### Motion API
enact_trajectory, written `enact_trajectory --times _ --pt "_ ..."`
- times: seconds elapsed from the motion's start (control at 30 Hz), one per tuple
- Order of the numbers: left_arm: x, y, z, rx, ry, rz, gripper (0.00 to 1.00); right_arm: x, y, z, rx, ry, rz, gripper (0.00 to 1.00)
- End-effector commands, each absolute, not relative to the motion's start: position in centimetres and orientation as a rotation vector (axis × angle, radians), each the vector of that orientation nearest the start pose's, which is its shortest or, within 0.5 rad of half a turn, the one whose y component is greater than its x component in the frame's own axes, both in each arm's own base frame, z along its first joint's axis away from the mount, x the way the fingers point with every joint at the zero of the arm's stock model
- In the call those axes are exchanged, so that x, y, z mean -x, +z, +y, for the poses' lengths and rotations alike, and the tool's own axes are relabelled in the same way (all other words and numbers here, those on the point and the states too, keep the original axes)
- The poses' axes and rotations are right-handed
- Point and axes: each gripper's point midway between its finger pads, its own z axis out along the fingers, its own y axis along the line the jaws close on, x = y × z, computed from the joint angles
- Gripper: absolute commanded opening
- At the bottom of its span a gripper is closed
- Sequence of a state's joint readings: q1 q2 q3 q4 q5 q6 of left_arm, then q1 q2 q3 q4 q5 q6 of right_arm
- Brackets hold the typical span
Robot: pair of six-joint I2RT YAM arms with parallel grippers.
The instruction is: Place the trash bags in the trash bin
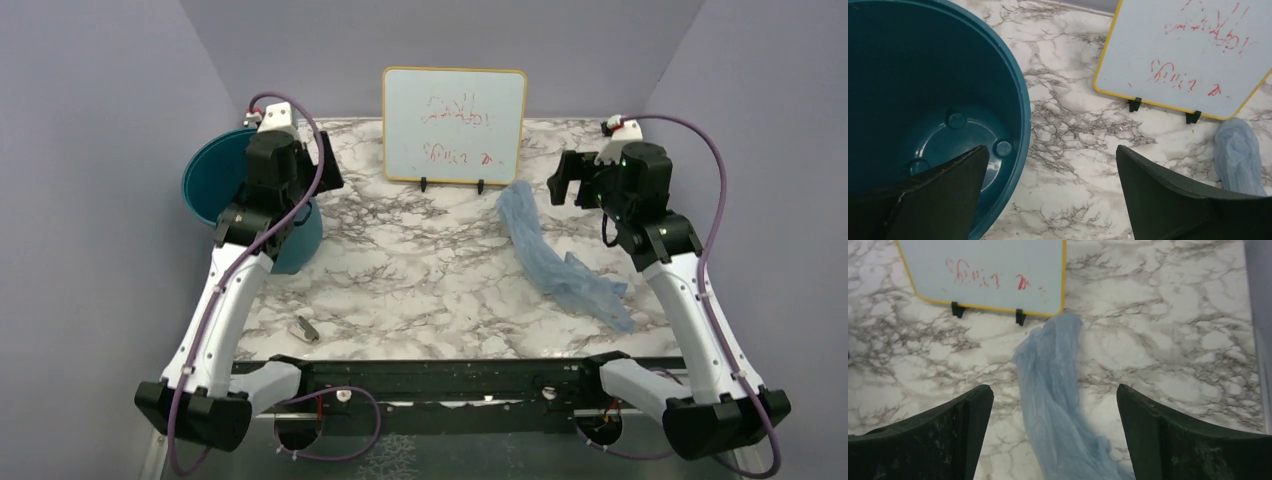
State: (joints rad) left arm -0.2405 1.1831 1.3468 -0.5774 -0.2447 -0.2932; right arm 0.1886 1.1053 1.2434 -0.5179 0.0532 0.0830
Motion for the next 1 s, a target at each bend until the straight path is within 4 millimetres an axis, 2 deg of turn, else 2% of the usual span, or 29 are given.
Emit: enact_trajectory --times 0.0,0.1,0.2,0.27,0.4,0.57,0.63,0.73,0.97 --pt "-32.7 33.6 -6.2 0.144 -0.236 1.871 0.99 -31.4 29.9 8.7 0.135 0.346 1.936 1.0" --pt "-30.1 33.9 -7.0 0.072 -0.321 1.842 0.99 -29.2 28.2 10.2 0.184 0.464 1.953 1.0" --pt "-27.4 33.9 -7.1 0.094 -0.396 1.805 0.99 -27.4 26.9 11.7 0.241 0.582 1.968 1.0" --pt "-25.9 33.6 -8.8 -0.004 -0.497 1.8 0.99 -26.2 26.1 12.6 0.277 0.657 1.984 1.0" --pt "-23.9 31.5 -12.1 -0.106 -0.725 1.862 0.99 -24.2 24.9 14.3 0.344 0.801 2.002 1.0" --pt "-22.5 27.6 -13.1 -0.11 -0.805 1.968 0.99 -22.9 23.9 15.3 0.361 0.908 2.02 1.0" --pt "-22.3 25.7 -12.5 -0.039 -0.785 2.021 0.99 -22.7 23.5 15.6 0.362 0.937 2.024 1.0" --pt "-22.3 23.6 -10.1 0.167 -0.669 2.03 0.99 -22.8 22.8 15.6 0.344 0.945 2.047 1.0" --pt "-21.2 22.8 -3.2 0.533 -0.346 1.919 0.99 -23.5 21.6 14.3 0.265 0.852 2.112 1.0"
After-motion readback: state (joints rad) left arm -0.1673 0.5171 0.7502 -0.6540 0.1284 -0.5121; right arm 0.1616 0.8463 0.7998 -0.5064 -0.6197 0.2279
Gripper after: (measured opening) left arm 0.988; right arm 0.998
